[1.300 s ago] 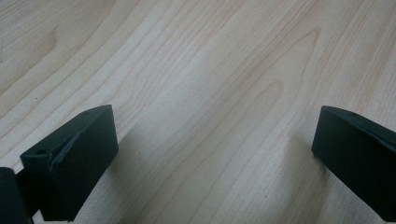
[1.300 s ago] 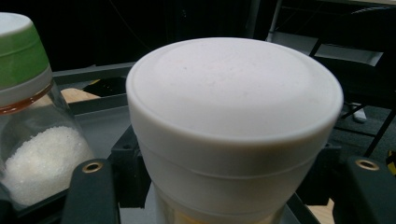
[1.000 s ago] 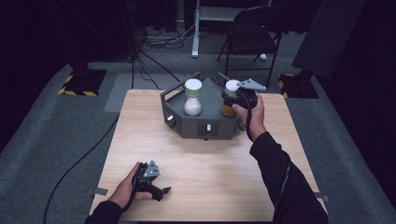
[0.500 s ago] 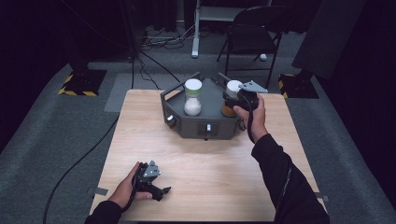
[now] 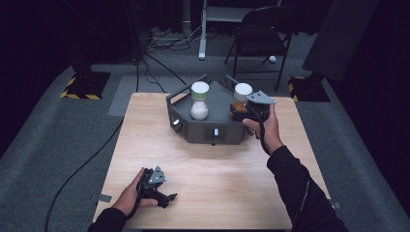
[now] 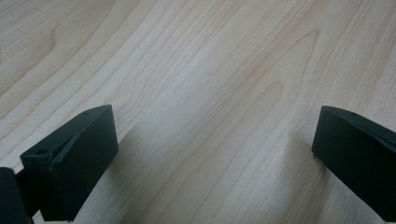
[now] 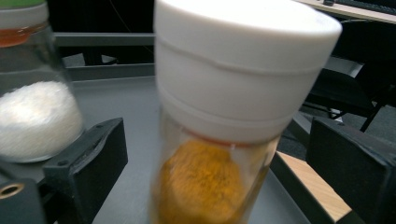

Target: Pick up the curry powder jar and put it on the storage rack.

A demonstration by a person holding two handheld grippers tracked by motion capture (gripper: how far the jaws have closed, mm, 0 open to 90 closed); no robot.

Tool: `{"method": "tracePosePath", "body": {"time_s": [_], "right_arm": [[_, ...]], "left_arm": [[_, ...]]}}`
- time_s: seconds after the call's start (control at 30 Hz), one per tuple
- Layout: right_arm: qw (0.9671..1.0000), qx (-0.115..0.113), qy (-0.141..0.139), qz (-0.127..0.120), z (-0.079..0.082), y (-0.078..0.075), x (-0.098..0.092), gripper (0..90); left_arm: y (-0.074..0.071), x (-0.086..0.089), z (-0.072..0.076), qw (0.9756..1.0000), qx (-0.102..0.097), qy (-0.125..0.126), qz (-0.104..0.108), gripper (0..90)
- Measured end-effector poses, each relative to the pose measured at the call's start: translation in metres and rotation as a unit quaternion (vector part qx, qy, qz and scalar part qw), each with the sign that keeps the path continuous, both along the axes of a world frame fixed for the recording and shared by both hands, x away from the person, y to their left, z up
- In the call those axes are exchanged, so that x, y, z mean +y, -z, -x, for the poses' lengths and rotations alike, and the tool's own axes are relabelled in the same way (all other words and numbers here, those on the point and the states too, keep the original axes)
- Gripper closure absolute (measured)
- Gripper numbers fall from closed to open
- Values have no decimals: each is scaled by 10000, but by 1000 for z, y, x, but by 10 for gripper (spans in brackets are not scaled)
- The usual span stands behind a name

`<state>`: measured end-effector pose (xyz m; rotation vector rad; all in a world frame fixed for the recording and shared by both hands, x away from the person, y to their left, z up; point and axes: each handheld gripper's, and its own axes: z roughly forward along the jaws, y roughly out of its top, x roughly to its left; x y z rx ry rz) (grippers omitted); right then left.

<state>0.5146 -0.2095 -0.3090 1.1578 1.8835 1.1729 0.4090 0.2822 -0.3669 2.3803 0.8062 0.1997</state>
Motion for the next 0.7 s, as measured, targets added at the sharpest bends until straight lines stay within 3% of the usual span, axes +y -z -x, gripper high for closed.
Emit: {"method": "tracePosePath", "body": {"time_s": [0.33, 0.7], "right_arm": [[9995, -96, -291, 61, 27, 6, -8, 52], [9990, -251, -327, 182, 59, 24, -17, 50]], "left_arm": [[0, 0, 0, 10000, 0, -1, 1, 3], [0, 0, 0, 10000, 0, -1, 2, 3]]}}
